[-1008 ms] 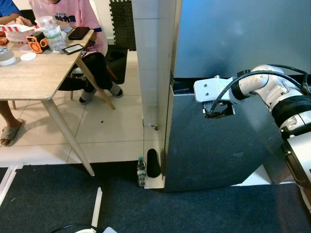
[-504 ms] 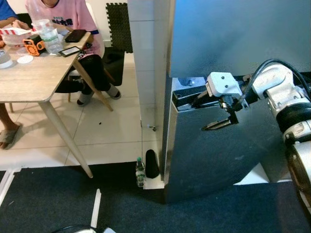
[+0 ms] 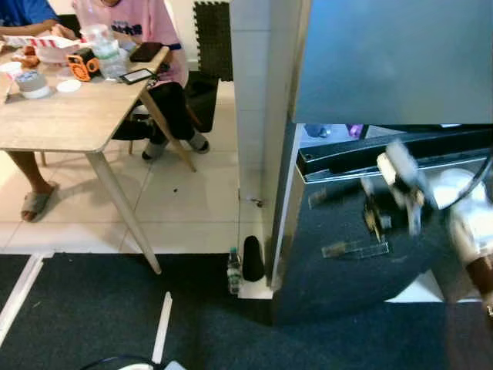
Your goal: Restocking fridge
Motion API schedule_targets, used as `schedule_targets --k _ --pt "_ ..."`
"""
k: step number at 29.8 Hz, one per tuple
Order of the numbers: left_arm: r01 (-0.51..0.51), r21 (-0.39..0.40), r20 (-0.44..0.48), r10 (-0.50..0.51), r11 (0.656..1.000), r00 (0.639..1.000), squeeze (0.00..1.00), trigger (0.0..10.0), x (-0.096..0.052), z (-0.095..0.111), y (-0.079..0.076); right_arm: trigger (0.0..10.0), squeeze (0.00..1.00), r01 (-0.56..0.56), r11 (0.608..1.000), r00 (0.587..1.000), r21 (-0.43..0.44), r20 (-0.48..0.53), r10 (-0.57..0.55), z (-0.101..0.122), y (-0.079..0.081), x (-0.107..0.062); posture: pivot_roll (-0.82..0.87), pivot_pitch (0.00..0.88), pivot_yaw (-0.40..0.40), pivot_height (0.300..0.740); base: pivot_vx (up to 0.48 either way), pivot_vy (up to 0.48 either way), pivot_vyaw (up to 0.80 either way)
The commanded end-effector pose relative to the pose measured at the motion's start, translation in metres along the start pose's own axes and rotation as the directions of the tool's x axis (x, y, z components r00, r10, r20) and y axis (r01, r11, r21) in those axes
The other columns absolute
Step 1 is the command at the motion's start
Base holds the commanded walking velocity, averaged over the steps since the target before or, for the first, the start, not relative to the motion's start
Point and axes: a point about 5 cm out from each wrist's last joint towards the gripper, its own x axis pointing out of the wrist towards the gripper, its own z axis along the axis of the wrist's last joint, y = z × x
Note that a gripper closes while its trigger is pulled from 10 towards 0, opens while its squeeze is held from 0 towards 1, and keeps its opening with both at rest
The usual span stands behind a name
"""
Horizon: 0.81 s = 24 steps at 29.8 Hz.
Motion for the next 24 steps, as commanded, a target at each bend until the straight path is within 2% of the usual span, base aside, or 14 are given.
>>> schedule_targets --k 1,4,9,10,11,12,13,15,16,18,19,20,23,24 --pt "-0.011 0.031 -0.018 0.012 0.999 1.0 0.0 10.0 -0.001 -0.006 0.007 10.0 0.0 0.03 0.995 0.999 0.097 -0.021 -0.028 -0.023 0.008 -0.007 0.02 0.042 -0.008 0.74 0.0 0.0 0.0" --pt "-0.015 0.047 -0.023 0.016 0.999 1.0 0.0 10.0 -0.002 -0.008 0.01 10.0 0.0 0.074 0.972 0.997 0.223 -0.044 -0.066 -0.056 0.019 -0.01 0.01 0.037 0.0 0.74 0.0 0.0 0.0" --pt "-0.032 0.08 -0.025 0.034 0.996 0.999 0.0 10.0 -0.003 -0.008 0.019 10.0 0.0 0.378 0.801 0.925 0.465 -0.219 -0.31 -0.14 0.034 0.001 0.0 0.031 0.014 0.74 0.0 0.0 0.0" --pt "-0.032 0.08 -0.025 0.034 0.996 0.999 0.0 10.0 -0.003 -0.008 0.019 10.0 0.0 0.378 0.801 0.925 0.465 -0.219 -0.31 -0.14 0.034 0.001 0.0 0.031 0.014 0.74 0.0 0.0 0.0" --pt "-0.043 0.118 -0.02 0.046 0.992 0.999 0.0 10.0 -0.004 -0.005 0.024 10.0 0.0 0.549 0.68 0.834 0.486 -0.37 -0.409 -0.172 0.043 0.004 0.0 0.03 0.017 0.74 0.0 0.0 0.0" --pt "-0.049 0.138 -0.018 0.052 0.989 0.998 0.0 10.0 -0.004 -0.004 0.026 10.0 0.0 0.616 0.629 0.784 0.475 -0.443 -0.434 -0.185 0.048 0.005 0.0 0.03 0.017 0.74 0.0 0.0 0.0" --pt "-0.049 0.138 -0.018 0.052 0.989 0.998 0.0 10.0 -0.004 -0.004 0.026 10.0 0.0 0.616 0.629 0.784 0.475 -0.443 -0.434 -0.185 0.048 0.005 0.0 0.03 0.017 0.74 0.0 0.0 0.0" --pt "-0.07 0.183 -0.013 0.074 0.981 0.997 0.0 10.0 -0.005 -0.001 0.034 10.0 0.0 0.752 0.466 0.658 0.466 -0.565 -0.498 -0.209 0.061 0.005 0.0 0.028 0.018 0.74 0.0 0.0 0.0" --pt "-0.07 0.183 -0.013 0.074 0.981 0.997 0.0 10.0 -0.005 -0.001 0.034 10.0 0.0 0.752 0.466 0.658 0.466 -0.565 -0.498 -0.209 0.061 0.005 0.0 0.028 0.018 0.74 0.0 0.0 0.0" --pt "-0.114 0.25 -0.001 0.118 0.962 0.993 0.0 10.0 -0.009 0.003 0.051 10.0 0.0 0.853 0.267 0.518 0.448 -0.667 -0.535 -0.234 0.082 0.007 0.0 0.023 0.024 0.74 0.0 0.0 0.0" --pt "-0.114 0.25 -0.001 0.118 0.962 0.993 0.0 10.0 -0.009 0.003 0.051 10.0 0.0 0.853 0.267 0.518 0.448 -0.667 -0.535 -0.234 0.082 0.007 0.0 0.023 0.024 0.74 0.0 0.0 0.0" --pt "-0.148 0.299 0.008 0.153 0.943 0.988 0.0 10.0 -0.012 0.007 0.063 10.0 0.0 0.899 0.161 0.429 0.408 -0.74 -0.518 -0.25 0.101 0.009 0.0 0.022 0.026 0.74 0.0 0.0 0.0" --pt "-0.164 0.317 0.015 0.168 0.934 0.986 0.0 10.0 -0.013 0.009 0.069 10.0 0.0 0.904 0.126 0.411 0.408 -0.752 -0.516 -0.254 0.107 0.012 0.0 0.02 0.029 0.74 0.0 0.0 0.0" --pt "-0.19 0.336 0.031 0.19 0.923 0.981 0.0 10.0 -0.015 0.013 0.076 10.0 0.0 0.908 0.081 0.392 0.412 -0.761 -0.517 -0.259 0.113 0.015 0.0 0.02 0.033 0.74 0.0 0.0 0.0"
